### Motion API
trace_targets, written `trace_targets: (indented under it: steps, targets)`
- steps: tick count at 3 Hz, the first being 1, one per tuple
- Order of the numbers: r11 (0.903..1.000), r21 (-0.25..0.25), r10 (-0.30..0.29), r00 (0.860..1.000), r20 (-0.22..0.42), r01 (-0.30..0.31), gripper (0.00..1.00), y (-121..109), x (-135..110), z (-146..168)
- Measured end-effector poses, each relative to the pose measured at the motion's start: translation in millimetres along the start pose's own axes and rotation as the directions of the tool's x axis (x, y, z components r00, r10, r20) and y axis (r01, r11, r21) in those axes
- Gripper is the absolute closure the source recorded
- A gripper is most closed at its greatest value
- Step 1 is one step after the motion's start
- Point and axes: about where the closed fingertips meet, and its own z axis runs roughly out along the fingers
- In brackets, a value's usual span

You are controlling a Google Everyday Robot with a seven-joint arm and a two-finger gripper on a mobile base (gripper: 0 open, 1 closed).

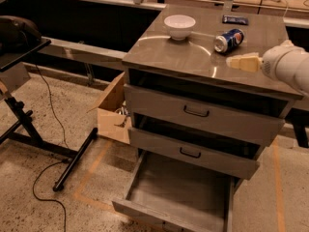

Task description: Place pepsi can into bottom drawer

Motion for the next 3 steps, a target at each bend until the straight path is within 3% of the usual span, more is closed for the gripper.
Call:
trace_targets:
  steps: [1, 2, 3]
  targets:
    - [0.996, 0.055, 0.068, 0.997, 0.049, -0.07, 0.0, 9.3, -7.7, 47.1]
    - [0.9963, 0.053, 0.065, 0.997, 0.049, -0.067, 0.0, 11.9, -8.9, 50.4]
    - [0.9915, 0.068, 0.106, 0.992, 0.068, -0.111, 0.0, 14.5, -14.1, 57.8]
